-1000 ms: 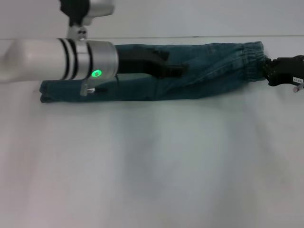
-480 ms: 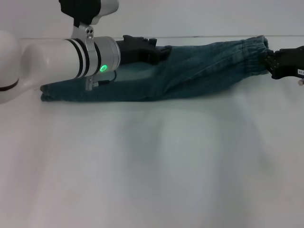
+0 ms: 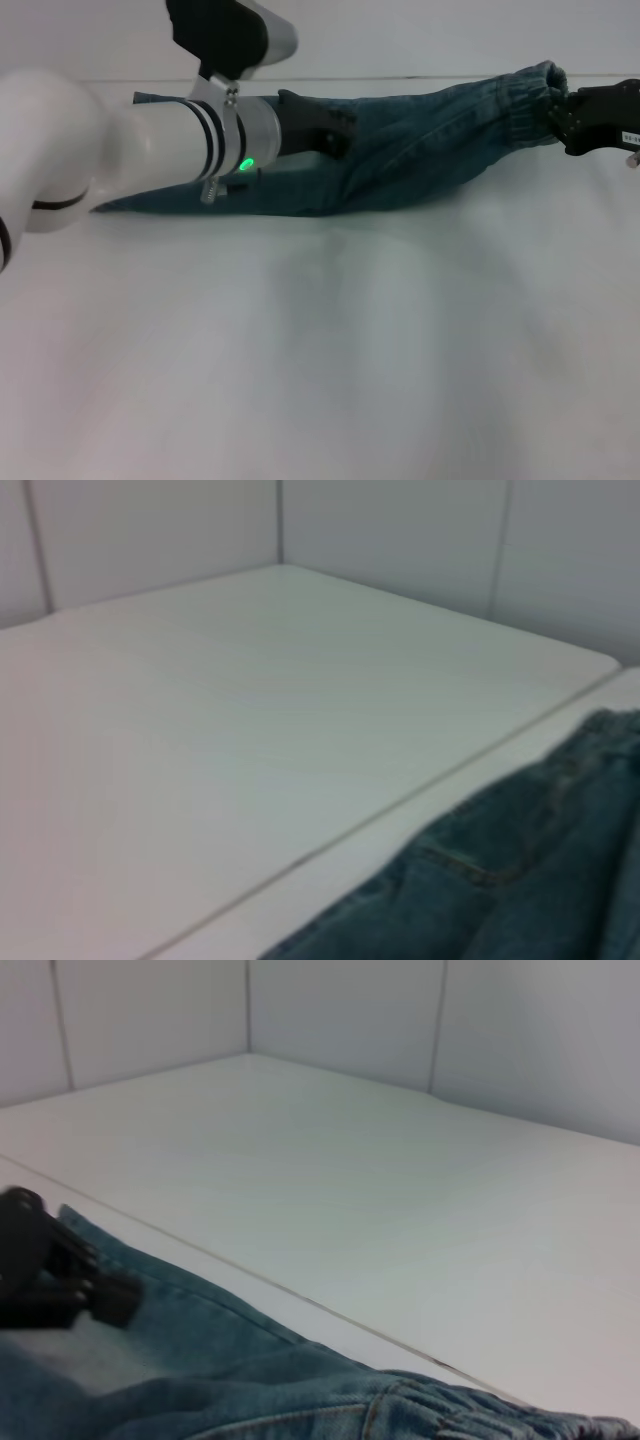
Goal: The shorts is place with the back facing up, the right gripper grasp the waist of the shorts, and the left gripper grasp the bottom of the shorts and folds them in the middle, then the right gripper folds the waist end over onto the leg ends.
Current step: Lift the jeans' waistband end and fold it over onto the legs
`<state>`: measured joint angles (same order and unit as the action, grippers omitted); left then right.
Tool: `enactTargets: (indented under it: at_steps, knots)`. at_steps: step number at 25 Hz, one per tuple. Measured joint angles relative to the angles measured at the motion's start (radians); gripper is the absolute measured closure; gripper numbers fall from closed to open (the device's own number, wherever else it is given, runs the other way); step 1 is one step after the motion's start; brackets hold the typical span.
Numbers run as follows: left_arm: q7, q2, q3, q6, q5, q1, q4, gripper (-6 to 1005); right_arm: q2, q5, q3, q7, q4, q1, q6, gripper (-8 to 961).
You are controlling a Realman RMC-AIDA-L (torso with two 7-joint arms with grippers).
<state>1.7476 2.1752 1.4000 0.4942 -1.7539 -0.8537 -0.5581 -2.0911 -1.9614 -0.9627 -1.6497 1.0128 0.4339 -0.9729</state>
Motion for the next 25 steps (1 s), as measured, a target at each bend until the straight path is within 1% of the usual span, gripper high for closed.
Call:
enactTargets:
  at_steps: [3,5,11,18,22,25]
  knots:
    - [0.0,0.0,0.063,-0.037,0.032,0.0,0.004,901,0.0,-0.006,-0.01,-0.009,0.024,-0.001,-0.023,858]
    - [0.0,0.0,0.088,-0.053,0.049,0.002,0.007,976,0.0,-0.007,-0.018,-0.011,0.042,-0.001,-0.045,859]
    - [0.0,0.0,0.14,-0.071,0.1,0.009,0.009,998,-0.001,-0.006,-0.042,-0.053,0.115,0.0,-0.123,859]
    - [-0.002,0.0,0.157,-0.084,0.117,0.017,0.011,999,-0.001,-0.002,-0.047,-0.13,0.212,-0.016,-0.218,859]
    - [-0.011,0.0,0.21,-0.114,0.159,0.02,0.018,998,-0.001,0.001,-0.038,-0.151,0.251,-0.026,-0.27,858]
    - [-0.011,0.0,0.234,-0.122,0.163,0.024,0.019,998,-0.001,0.006,-0.035,-0.165,0.277,-0.035,-0.301,858]
